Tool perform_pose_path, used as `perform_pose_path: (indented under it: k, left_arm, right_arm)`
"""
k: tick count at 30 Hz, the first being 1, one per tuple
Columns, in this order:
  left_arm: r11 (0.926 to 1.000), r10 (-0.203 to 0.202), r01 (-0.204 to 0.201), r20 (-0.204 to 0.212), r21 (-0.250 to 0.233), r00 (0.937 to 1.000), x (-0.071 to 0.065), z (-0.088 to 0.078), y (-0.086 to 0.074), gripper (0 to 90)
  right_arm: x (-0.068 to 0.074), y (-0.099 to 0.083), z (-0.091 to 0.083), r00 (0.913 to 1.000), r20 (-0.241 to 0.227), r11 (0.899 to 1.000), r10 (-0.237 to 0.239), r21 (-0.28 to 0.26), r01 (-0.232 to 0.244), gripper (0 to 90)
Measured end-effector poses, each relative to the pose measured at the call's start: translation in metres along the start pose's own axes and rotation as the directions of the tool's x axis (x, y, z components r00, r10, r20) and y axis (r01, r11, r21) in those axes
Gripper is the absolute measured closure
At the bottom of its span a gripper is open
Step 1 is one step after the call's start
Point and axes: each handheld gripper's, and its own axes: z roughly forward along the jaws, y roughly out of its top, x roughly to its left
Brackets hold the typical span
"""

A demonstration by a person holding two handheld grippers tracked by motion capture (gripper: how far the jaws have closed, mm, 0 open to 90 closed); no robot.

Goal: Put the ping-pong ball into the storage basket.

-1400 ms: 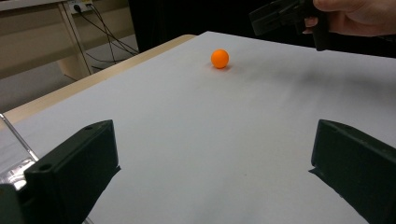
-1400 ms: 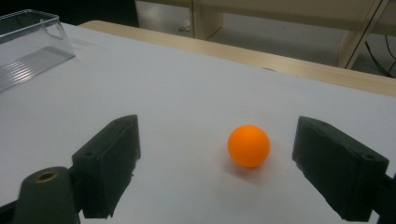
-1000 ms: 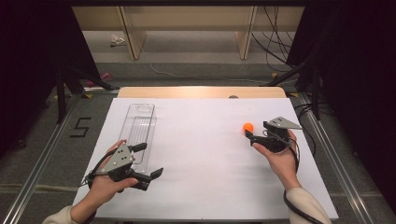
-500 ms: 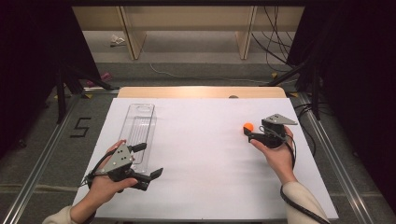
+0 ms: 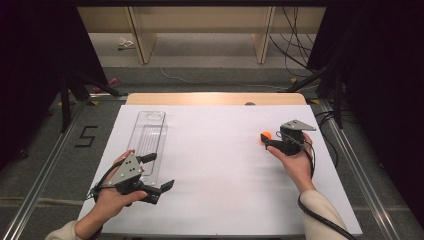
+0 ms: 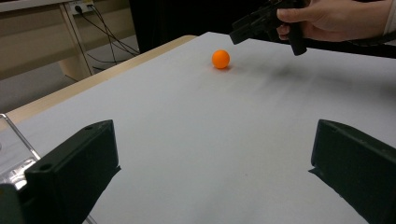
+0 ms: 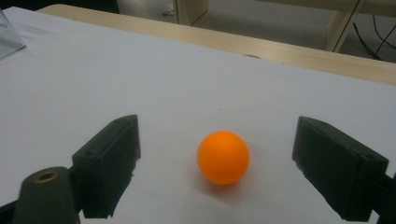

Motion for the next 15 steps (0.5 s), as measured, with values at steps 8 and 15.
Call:
perform_pose_path:
  k: [8, 15]
  left_arm:
    - [1.0000, 0.000, 0.000, -0.001, 0.001, 1.0000, 0.000, 0.000, 0.000, 0.3]
    - [1.0000, -0.001, 0.001, -0.001, 0.001, 1.0000, 0.000, 0.000, 0.000, 0.3]
  right_arm:
    - [-0.002, 0.000, 0.008, 1.0000, 0.003, 1.000, 0.005, 0.020, -0.005, 16.2]
    - [-0.004, -0.001, 0.018, 0.9998, 0.007, 0.999, 0.016, 0.045, -0.017, 16.3]
